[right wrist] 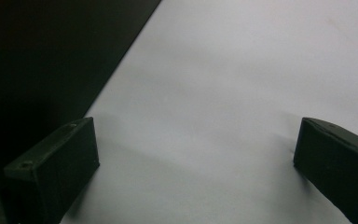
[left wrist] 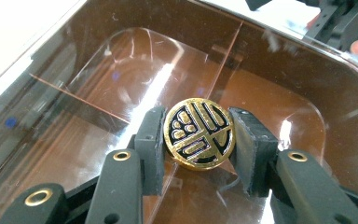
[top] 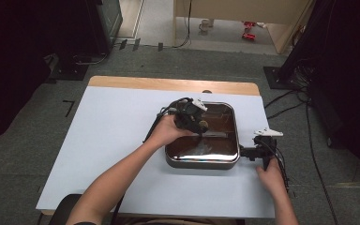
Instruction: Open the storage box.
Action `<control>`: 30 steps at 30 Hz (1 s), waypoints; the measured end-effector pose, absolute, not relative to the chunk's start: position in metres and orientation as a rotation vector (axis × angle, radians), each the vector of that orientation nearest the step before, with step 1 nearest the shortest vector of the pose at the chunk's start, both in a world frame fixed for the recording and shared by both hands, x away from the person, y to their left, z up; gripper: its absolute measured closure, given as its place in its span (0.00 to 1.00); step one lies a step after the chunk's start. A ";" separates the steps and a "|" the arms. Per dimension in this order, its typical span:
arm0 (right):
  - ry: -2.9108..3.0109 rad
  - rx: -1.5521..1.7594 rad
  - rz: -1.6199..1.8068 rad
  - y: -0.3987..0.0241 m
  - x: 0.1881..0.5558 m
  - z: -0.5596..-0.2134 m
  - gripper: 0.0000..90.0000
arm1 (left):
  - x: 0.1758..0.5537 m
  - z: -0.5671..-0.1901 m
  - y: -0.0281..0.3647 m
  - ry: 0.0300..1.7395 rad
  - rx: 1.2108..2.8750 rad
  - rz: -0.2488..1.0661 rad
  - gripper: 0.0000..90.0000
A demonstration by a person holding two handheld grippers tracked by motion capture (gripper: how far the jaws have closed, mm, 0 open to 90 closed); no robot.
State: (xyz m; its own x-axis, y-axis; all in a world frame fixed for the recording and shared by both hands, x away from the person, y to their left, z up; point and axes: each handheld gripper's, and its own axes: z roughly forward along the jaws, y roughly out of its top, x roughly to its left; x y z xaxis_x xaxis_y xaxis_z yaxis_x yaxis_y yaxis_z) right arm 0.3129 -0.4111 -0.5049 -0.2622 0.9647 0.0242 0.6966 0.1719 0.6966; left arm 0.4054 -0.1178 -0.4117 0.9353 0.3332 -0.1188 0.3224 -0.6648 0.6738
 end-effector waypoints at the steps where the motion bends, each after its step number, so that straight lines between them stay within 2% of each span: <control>1: 2.029 1.567 0.845 -0.411 0.313 -0.505 0.00 | 0.405 -0.412 -0.118 0.461 2.343 0.019 0.66; 16: 2.028 1.566 0.846 -0.411 0.313 -0.505 0.00 | 0.401 -0.361 -0.079 0.487 2.210 0.053 0.66; 30: 2.029 1.565 0.845 -0.411 0.313 -0.505 0.00 | 0.400 -0.358 -0.008 0.625 2.155 0.098 0.66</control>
State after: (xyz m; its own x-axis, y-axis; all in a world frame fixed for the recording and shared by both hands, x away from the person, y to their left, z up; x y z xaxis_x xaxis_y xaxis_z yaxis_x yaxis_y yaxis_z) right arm 0.3129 -0.4111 -0.5049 -0.2629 0.9645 0.0232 0.6957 0.1728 0.6972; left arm 0.4001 -0.0078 -0.3585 0.8711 0.4679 -0.1493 0.4000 -0.4995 0.7684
